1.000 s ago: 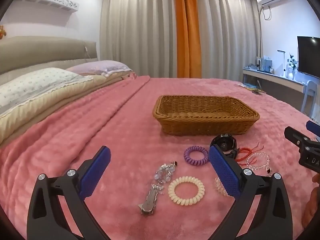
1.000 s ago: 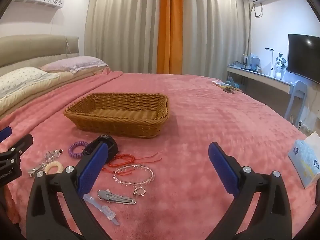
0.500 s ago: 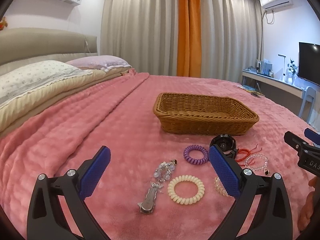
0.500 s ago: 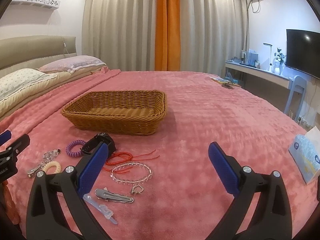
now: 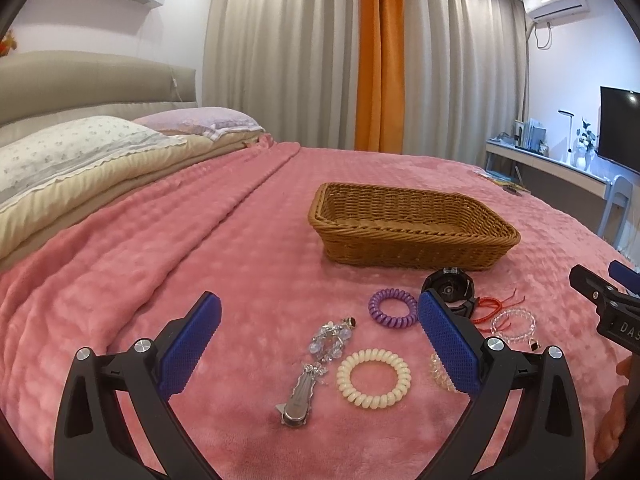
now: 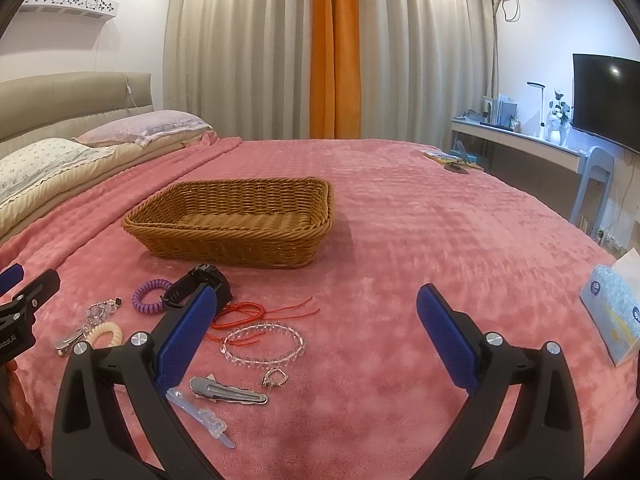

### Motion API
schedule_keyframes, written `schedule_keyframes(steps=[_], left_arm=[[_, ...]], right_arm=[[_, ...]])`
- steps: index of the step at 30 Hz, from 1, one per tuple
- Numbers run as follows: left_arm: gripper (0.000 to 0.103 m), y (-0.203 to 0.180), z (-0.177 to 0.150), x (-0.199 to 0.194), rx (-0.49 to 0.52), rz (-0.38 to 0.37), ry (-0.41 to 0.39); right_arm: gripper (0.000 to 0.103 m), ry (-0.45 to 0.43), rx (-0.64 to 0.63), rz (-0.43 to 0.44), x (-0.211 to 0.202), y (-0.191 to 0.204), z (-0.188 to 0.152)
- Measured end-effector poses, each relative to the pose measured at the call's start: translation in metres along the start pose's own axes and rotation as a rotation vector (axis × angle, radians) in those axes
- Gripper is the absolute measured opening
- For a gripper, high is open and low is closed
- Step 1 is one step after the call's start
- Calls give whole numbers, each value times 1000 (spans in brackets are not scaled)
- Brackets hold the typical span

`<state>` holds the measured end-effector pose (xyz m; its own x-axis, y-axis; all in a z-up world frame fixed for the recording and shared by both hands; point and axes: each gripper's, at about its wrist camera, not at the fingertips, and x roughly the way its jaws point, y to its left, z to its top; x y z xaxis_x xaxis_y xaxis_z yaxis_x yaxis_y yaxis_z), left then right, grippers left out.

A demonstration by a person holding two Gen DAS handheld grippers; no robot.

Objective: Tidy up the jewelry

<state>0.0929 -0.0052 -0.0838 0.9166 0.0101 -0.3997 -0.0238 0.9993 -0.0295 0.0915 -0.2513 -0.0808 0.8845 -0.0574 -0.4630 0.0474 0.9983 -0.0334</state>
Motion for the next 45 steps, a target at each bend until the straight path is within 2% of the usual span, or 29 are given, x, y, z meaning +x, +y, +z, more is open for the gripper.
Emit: schedule_keyframes(steps=[13,20,36,38,45], left_arm=[[96,1,-2,-2,-6,-5,2],[96,1,-1,-8,-11,-6,-31],[96,-9,-2,-14,-13,-9,-29],[96,2,2,-8,-15,-9,-28],[95,3,2,-6,-51,-13,-6]], right_arm=[[95,3,-3,0,0,0,1],[95,-15,-8,3,-3,1,0],[95,-12,-4,4,-3,1,0],[95,-12,-4,3,-3,1,0],[95,13,-14,-18,4,2,-2]])
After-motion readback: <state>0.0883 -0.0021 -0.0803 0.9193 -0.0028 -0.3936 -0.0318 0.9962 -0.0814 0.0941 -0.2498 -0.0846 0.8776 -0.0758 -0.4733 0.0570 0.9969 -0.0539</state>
